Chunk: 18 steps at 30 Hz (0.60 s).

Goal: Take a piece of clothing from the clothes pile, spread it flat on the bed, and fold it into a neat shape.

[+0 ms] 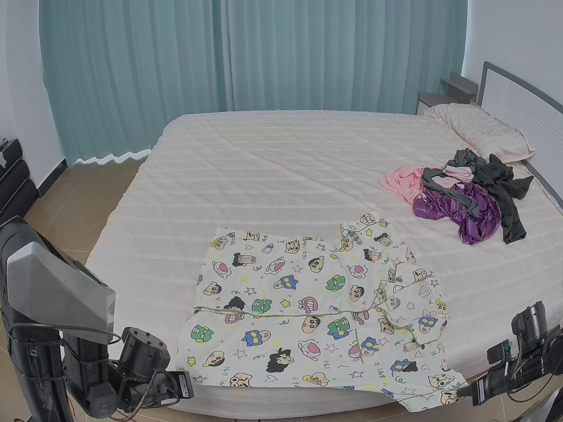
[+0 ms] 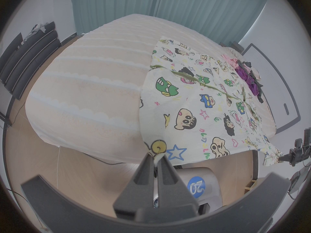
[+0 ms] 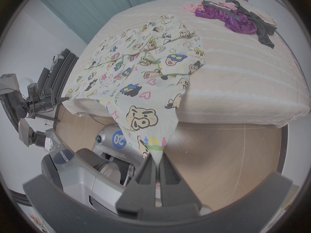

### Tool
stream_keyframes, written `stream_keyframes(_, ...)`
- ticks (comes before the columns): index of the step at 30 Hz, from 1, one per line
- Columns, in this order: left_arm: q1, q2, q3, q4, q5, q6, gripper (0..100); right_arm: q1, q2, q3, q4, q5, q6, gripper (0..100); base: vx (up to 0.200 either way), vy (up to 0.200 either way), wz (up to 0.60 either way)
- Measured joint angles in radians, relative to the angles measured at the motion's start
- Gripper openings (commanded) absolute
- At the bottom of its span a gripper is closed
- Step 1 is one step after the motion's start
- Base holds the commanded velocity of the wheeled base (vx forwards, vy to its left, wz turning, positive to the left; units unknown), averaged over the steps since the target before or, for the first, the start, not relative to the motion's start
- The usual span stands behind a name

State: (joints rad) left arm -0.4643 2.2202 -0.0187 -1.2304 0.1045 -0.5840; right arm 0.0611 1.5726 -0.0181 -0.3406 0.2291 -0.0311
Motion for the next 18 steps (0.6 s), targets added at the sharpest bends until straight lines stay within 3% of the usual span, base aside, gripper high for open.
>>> stream_keyframes(10,0.016,-0.080,-0.106,0.066,0.001,-0.006,0,-0.009,-0.027,-0.094,-0.003,0.004,0.074,0,0.000,0.000,0.00)
stream_keyframes(13,0.026,-0.101,-0.176,0.180,0.000,-0.022,0,-0.010,-0.021,-0.124,-0.004,0.004,0.084,0,0.000,0.000,0.00)
stream_keyframes(18,0.041,-0.141,-0.328,0.488,-0.011,-0.084,0,-0.010,0.004,-0.160,-0.005,0.005,0.097,0,0.000,0.000,0.00)
